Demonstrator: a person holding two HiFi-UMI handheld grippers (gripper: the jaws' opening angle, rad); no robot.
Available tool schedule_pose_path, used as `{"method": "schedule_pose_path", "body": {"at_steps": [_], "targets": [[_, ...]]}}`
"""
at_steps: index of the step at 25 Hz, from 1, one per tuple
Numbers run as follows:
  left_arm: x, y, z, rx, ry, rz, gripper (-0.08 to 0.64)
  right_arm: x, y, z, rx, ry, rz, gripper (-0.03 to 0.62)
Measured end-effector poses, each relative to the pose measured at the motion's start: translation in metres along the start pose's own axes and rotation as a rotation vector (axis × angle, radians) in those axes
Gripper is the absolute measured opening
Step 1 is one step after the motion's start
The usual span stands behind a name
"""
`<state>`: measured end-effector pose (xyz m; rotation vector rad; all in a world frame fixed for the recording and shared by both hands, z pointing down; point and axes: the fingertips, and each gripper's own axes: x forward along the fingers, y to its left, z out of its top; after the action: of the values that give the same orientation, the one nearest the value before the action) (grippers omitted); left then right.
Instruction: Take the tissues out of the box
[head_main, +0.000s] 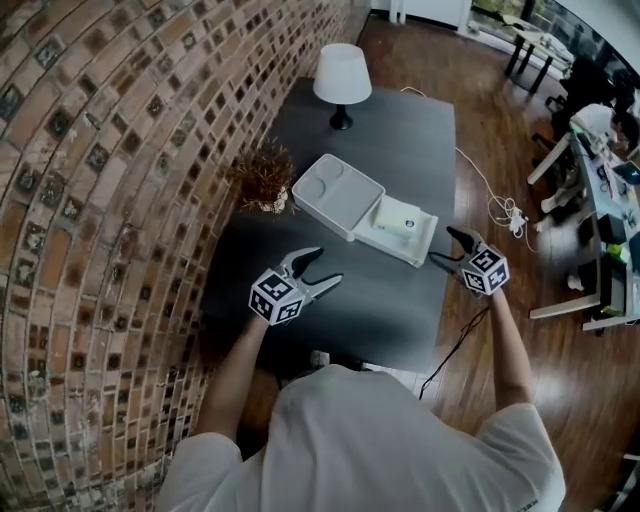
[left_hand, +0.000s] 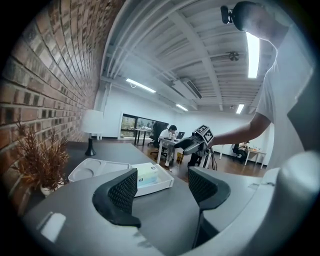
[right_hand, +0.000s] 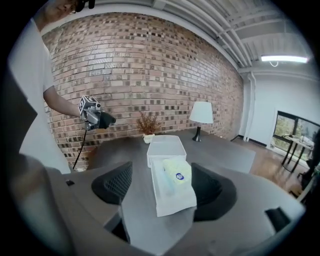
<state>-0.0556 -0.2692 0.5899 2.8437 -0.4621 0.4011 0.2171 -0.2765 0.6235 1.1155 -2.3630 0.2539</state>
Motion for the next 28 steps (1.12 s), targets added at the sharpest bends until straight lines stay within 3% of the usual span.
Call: {"method": "schedule_pose_path", "body": {"at_steps": [11, 21, 22, 26, 28], "targets": [[-0.001, 0.019, 0.010, -0.023, -0.038, 0.086, 0.304, 0.082, -0.015, 0.015, -0.150, 0.146, 0.154, 0.382], [0.008, 0.022, 0.013, -0.049, -0.055, 0.117, 0.305, 0.141, -0.023, -0.012, -0.234, 0.337, 0.238, 0.393], [0.010, 0.021, 0.012, -0.050, -0.054, 0.115, 0.305, 0.146, -0.021, -0.014, -0.242, 0.349, 0.245, 0.434], [0.017, 0.017, 0.015, -0.042, -0.056, 0.111, 0.305, 0.167, -0.023, -0.019, -0.271, 0.393, 0.243, 0.442], [0.017, 0.014, 0.017, -0.040, -0.061, 0.117, 0.305, 0.176, -0.026, -0.028, -0.272, 0.440, 0.229, 0.617]]}}
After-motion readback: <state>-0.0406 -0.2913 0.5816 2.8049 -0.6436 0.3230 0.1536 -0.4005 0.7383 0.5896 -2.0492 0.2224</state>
